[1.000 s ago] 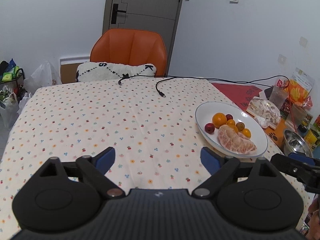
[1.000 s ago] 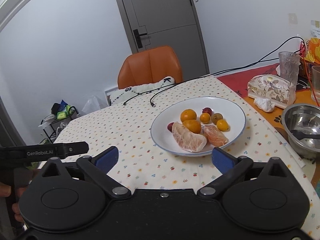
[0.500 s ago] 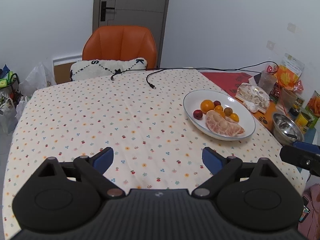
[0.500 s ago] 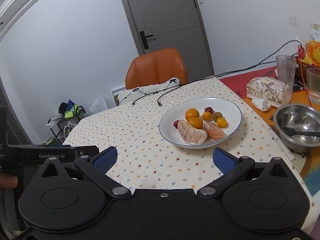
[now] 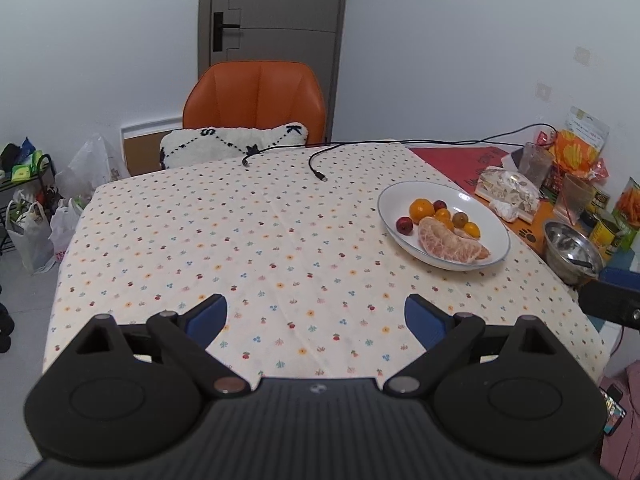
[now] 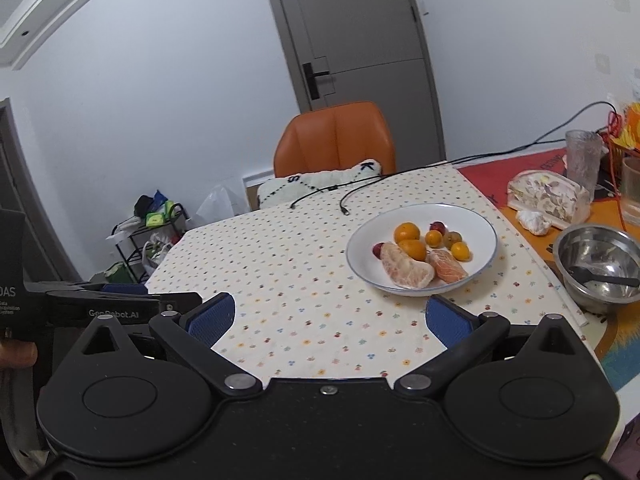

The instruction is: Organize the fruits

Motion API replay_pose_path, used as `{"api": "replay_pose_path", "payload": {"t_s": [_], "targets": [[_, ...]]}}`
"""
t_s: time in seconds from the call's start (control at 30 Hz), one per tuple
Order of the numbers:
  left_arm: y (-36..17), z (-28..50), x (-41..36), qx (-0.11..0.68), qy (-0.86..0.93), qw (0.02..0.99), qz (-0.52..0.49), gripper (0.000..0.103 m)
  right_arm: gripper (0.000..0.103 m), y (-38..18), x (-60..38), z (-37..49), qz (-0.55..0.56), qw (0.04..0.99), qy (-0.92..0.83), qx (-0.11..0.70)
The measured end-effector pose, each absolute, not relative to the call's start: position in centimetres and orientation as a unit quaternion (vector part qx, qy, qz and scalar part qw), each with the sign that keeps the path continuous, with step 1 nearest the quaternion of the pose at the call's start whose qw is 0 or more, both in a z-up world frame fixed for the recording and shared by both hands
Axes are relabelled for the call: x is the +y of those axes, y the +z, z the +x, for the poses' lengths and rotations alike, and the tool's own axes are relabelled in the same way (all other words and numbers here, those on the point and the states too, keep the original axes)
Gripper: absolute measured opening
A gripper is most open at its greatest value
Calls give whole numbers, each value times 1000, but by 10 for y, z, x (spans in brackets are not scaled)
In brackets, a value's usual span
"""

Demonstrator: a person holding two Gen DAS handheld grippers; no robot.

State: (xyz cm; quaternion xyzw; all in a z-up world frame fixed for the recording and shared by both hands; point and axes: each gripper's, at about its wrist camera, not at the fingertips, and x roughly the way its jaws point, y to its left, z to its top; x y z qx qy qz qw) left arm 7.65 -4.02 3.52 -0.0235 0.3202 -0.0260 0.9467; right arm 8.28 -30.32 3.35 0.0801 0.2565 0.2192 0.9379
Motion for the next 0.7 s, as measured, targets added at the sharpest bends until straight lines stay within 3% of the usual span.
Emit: {"api": "replay_pose_path", "payload": {"t_s": [0.7], "targets": [[53,38,-28,300,-20,953,-30,95,103,56,-289,60,65,934,252,246]]}}
